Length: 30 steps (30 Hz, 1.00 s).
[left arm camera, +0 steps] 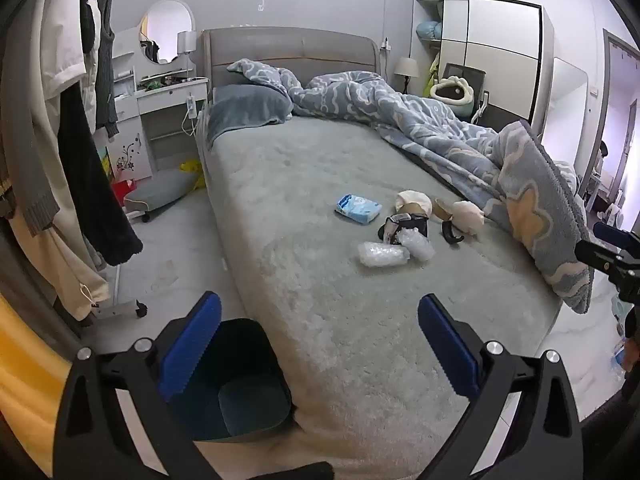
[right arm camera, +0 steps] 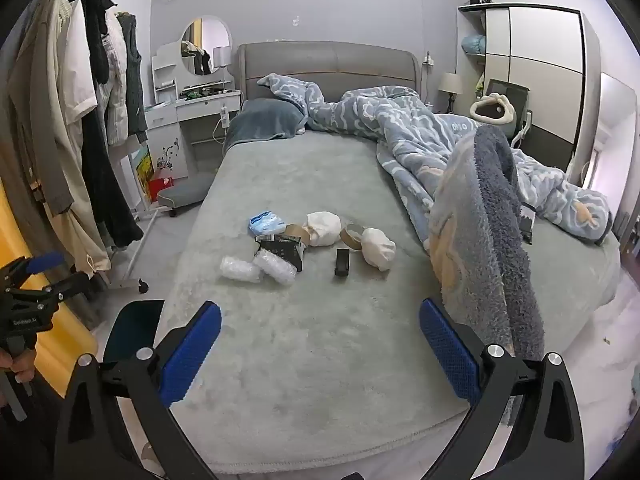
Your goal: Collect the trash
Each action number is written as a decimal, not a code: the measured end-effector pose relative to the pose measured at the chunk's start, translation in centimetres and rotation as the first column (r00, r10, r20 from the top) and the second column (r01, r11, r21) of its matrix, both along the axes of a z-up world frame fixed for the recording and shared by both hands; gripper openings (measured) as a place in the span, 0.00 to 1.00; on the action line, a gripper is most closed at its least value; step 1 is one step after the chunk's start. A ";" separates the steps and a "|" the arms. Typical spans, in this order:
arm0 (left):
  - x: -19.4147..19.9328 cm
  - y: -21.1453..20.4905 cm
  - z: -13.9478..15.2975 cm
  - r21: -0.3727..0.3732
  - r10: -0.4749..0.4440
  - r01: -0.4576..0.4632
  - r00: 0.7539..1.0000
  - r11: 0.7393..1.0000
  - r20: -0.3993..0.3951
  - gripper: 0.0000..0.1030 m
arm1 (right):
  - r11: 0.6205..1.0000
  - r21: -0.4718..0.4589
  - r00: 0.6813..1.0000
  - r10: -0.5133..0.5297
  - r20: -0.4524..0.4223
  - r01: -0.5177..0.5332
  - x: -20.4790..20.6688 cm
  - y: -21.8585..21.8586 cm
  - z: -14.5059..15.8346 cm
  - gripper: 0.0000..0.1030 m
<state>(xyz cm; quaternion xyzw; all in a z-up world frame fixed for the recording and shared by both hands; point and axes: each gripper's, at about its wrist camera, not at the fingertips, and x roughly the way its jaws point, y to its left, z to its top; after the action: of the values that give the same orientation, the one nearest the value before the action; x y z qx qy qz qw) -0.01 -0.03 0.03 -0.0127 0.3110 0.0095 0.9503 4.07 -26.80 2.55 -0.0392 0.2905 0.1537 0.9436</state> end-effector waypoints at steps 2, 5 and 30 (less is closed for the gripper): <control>0.1 0.0 0.0 -0.003 0.004 -0.004 1.000 1.000 -0.005 0.97 | 1.000 0.002 1.000 0.002 0.002 -0.002 -0.3 0.0 0.0 0.97; 0.4 -0.2 -0.2 -0.006 0.009 -0.009 1.000 1.000 -0.014 0.97 | 1.000 -0.025 1.000 -0.003 -0.009 0.003 -0.1 0.6 -0.1 0.97; 0.0 -0.2 0.6 -0.014 -0.002 0.002 1.000 1.000 0.019 0.97 | 1.000 -0.025 1.000 0.001 0.001 0.000 -0.1 0.4 -0.5 0.97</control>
<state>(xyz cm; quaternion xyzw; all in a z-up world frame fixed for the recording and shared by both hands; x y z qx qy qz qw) -0.01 -0.22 0.61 -0.0191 0.3021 0.0062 0.9531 3.98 -26.39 2.01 -0.0511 0.2917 0.1503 0.9432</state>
